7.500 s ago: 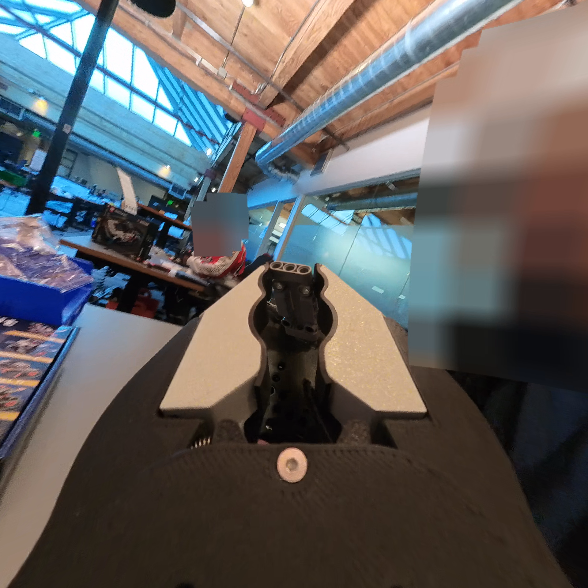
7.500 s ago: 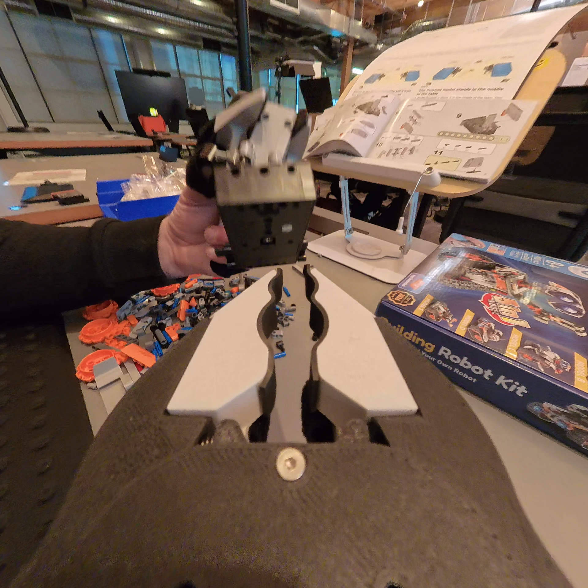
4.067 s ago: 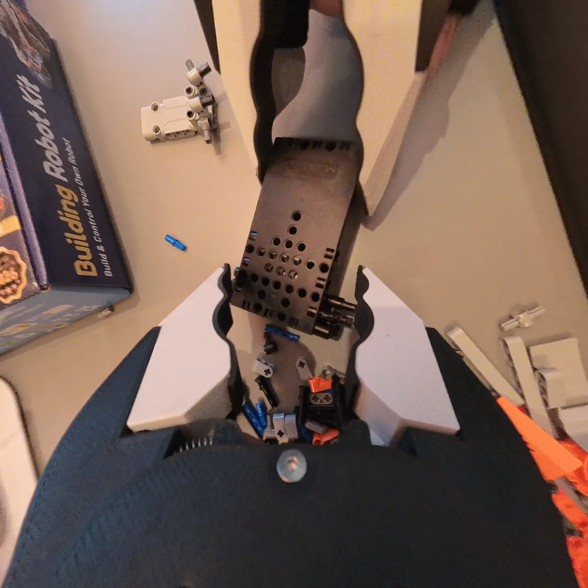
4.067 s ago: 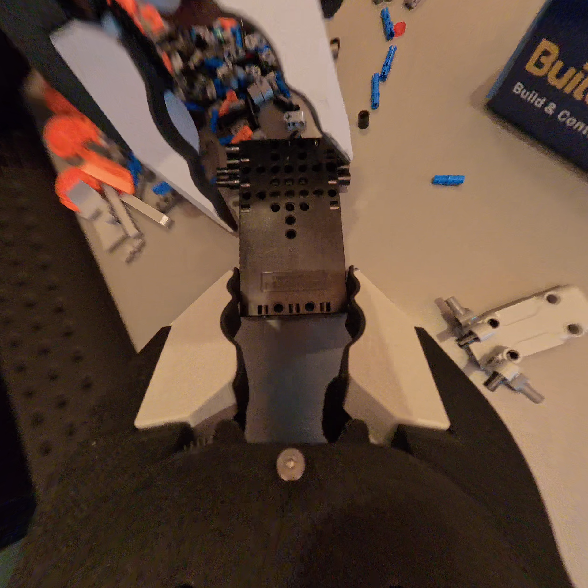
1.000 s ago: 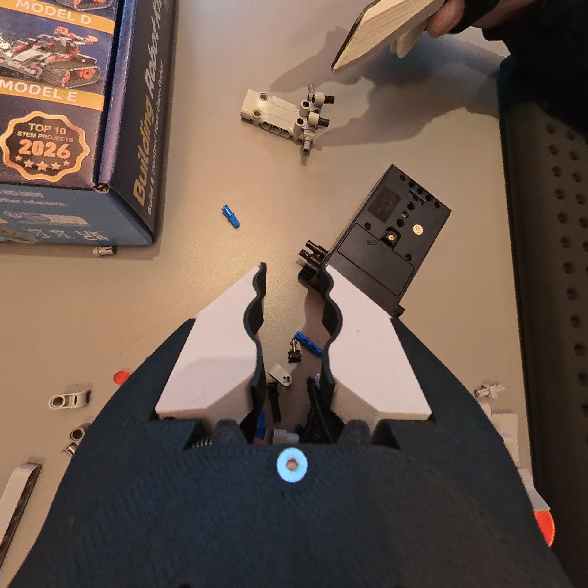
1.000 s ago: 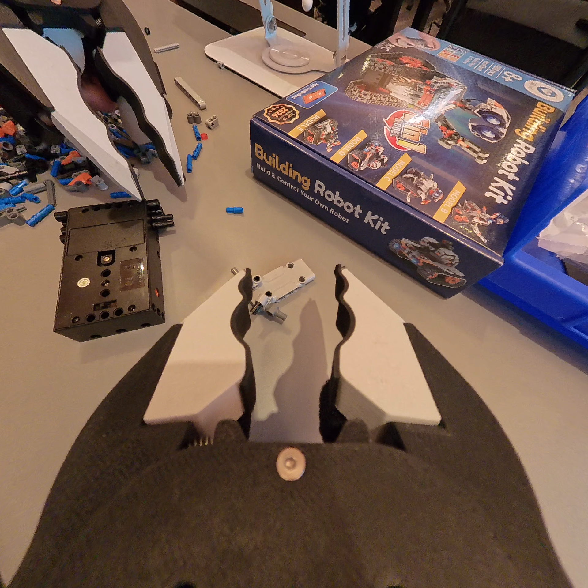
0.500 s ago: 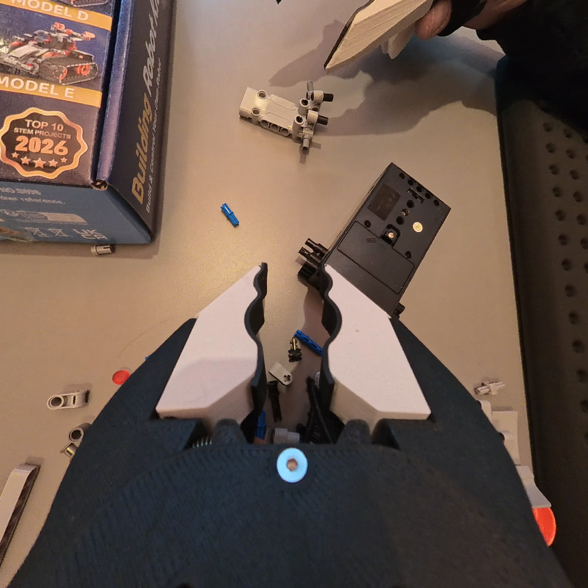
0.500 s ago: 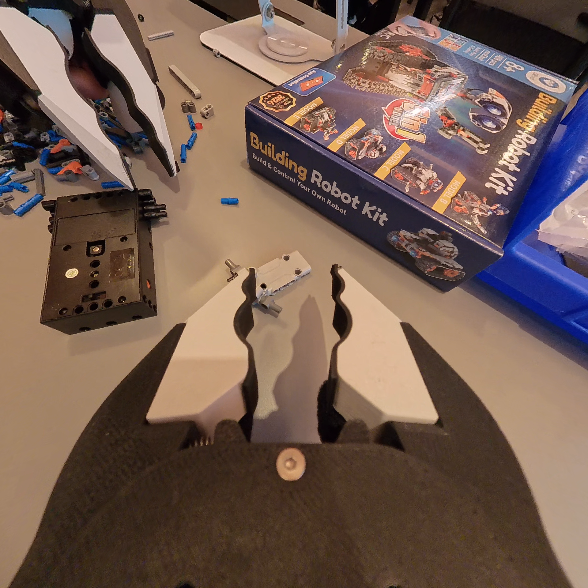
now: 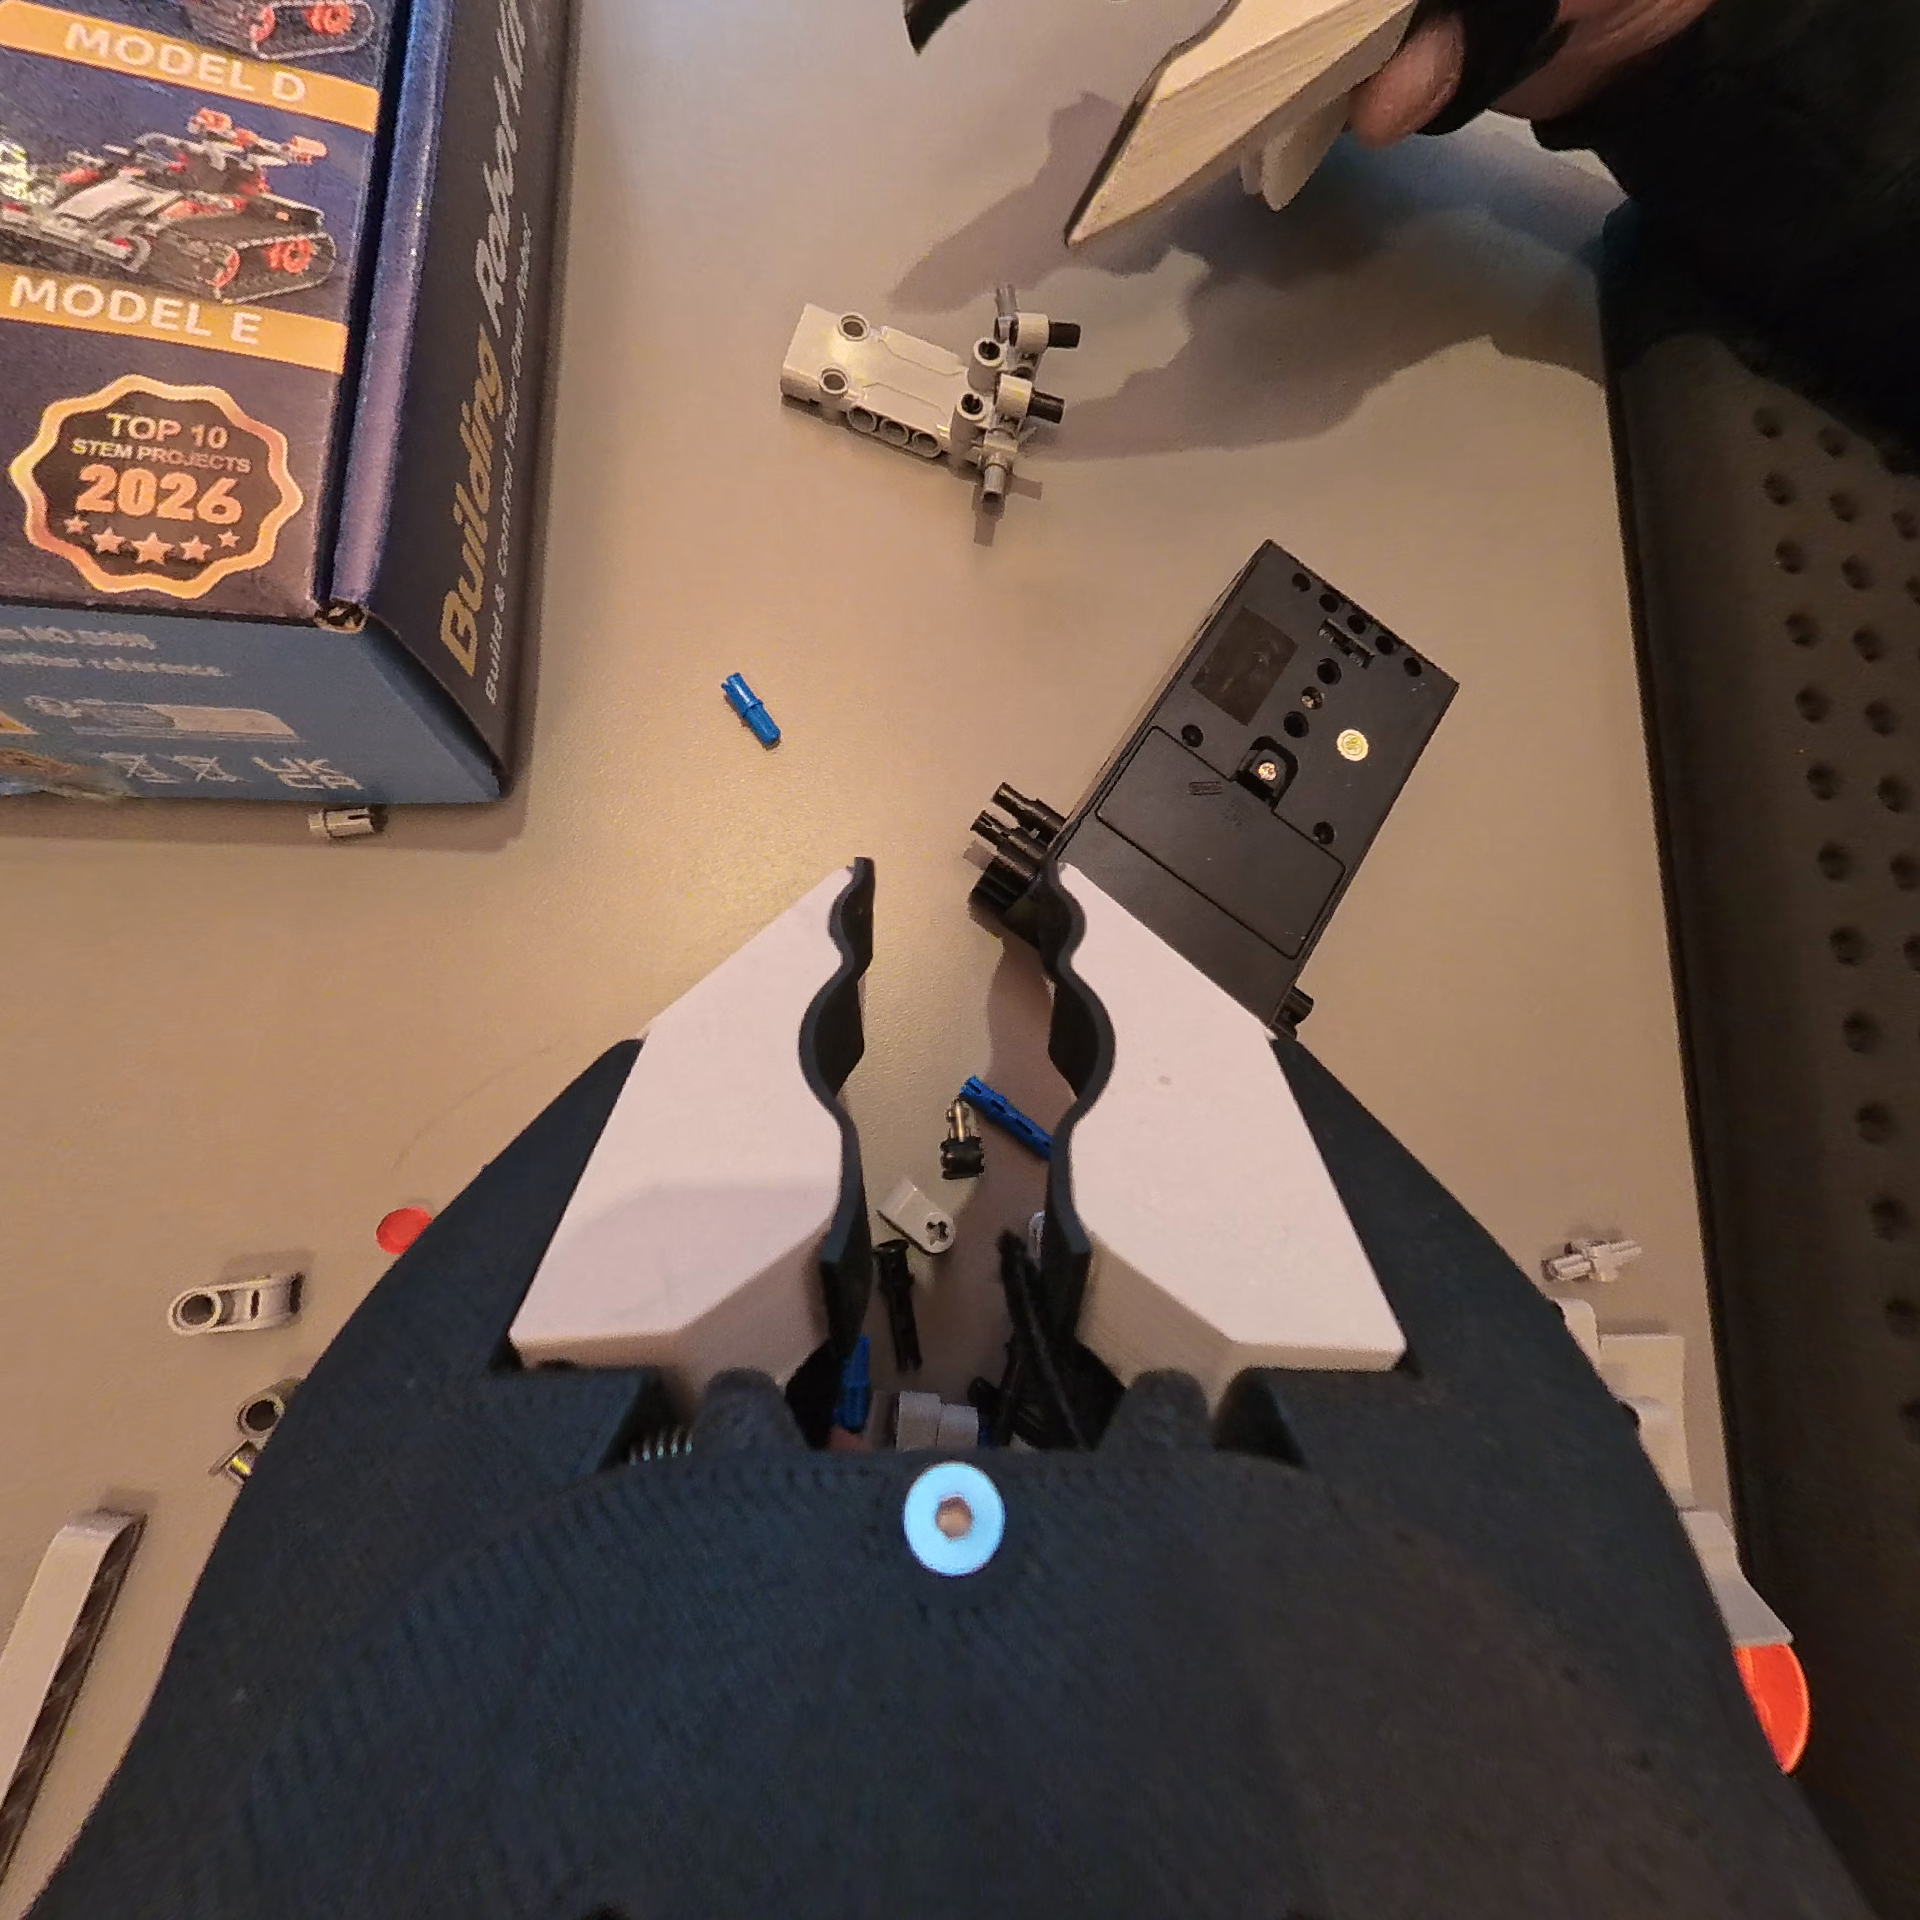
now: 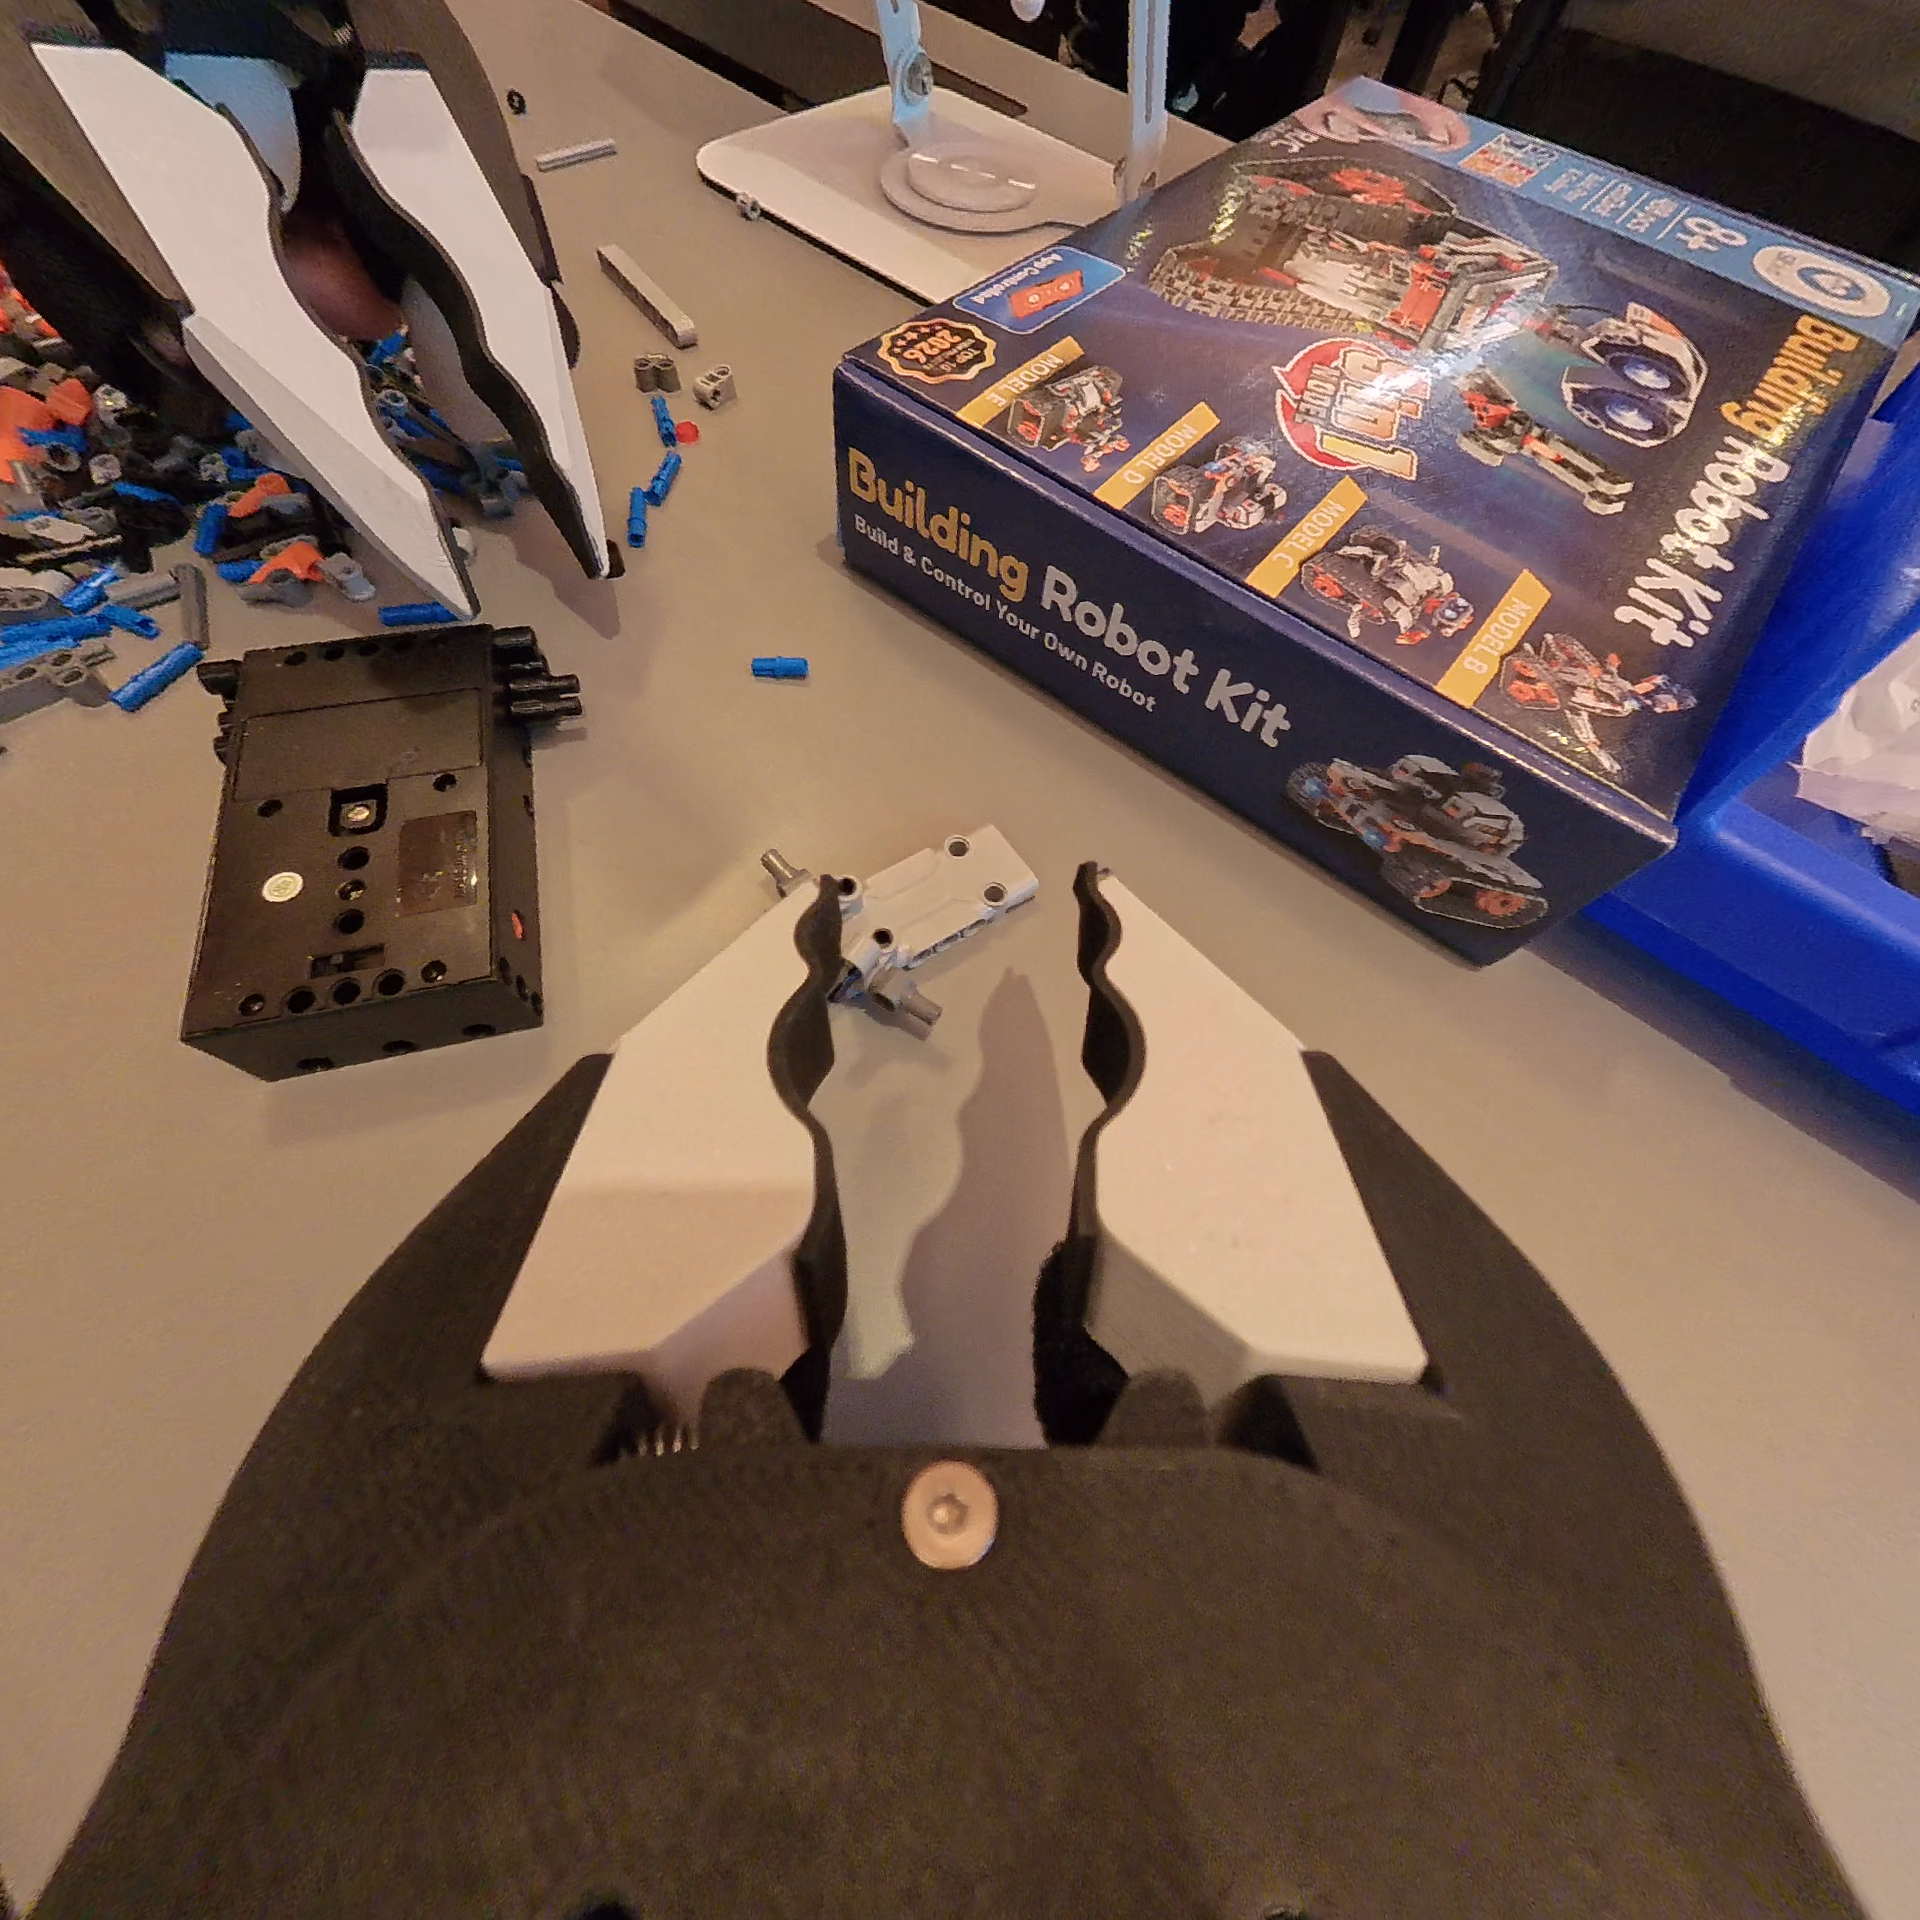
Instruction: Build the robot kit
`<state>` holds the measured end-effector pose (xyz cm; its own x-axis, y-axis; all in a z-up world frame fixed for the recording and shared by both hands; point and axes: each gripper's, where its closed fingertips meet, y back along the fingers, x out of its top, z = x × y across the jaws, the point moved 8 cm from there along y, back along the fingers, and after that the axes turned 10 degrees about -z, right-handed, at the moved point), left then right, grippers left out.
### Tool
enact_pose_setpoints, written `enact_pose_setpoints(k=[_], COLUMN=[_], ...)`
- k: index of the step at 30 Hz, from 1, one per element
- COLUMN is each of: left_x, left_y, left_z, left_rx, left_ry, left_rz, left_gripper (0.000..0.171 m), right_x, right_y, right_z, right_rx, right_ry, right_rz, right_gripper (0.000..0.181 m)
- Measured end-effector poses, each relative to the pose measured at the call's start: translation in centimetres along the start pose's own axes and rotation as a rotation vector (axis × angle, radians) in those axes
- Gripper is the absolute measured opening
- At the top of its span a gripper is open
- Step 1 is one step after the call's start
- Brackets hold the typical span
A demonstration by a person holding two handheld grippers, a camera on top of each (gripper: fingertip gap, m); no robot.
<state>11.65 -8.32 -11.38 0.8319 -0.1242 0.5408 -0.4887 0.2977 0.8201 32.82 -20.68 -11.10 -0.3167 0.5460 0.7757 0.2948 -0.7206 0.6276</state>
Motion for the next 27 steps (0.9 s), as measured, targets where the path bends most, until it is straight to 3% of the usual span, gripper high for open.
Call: enact_pose_setpoints(k=[5,8,12,14,15,20,23,27], left_x=[0.2,0.3,0.2,0.1,0.2,0.5,0.9,0.7], left_y=[0.4,0.6,0.7,0.6,0.5,0.6,1.2,0.4], left_z=[0.2,0.1,0.0,-0.1,0.0,1.1,2.8,5.0], left_rx=[-0.014,-0.015,-0.015,-0.017,-0.020,-0.037,-0.031,0.115], left_ry=[-0.011,-0.018,-0.016,-0.017,-0.021,-0.100,-0.238,-0.477], left_rz=[0.026,0.035,0.033,0.033,0.034,0.050,0.056,-0.056], left_gripper=[0.030,0.030,0.030,0.030,0.030,0.035,0.056,0.078], right_x=[0.4,1.4,1.0,0.3,0.0,0.0,-0.1,-0.5], right_y=[0.4,1.0,-0.4,-1.3,-1.7,-2.1,-1.5,-1.1], right_z=[-0.8,-3.7,-8.9,-10.4,-10.8,-10.2,-8.9,-7.1], right_rx=[0.032,0.183,0.269,0.261,0.258,0.281,0.395,0.570], right_ry=[0.027,0.046,0.145,0.182,0.199,0.126,-0.023,-0.200], right_rz=[0.004,0.023,-0.142,-0.230,-0.266,-0.280,-0.245,-0.213], right_gripper=[0.050,0.060,0.081,0.080,0.071,0.063,0.063,0.063])
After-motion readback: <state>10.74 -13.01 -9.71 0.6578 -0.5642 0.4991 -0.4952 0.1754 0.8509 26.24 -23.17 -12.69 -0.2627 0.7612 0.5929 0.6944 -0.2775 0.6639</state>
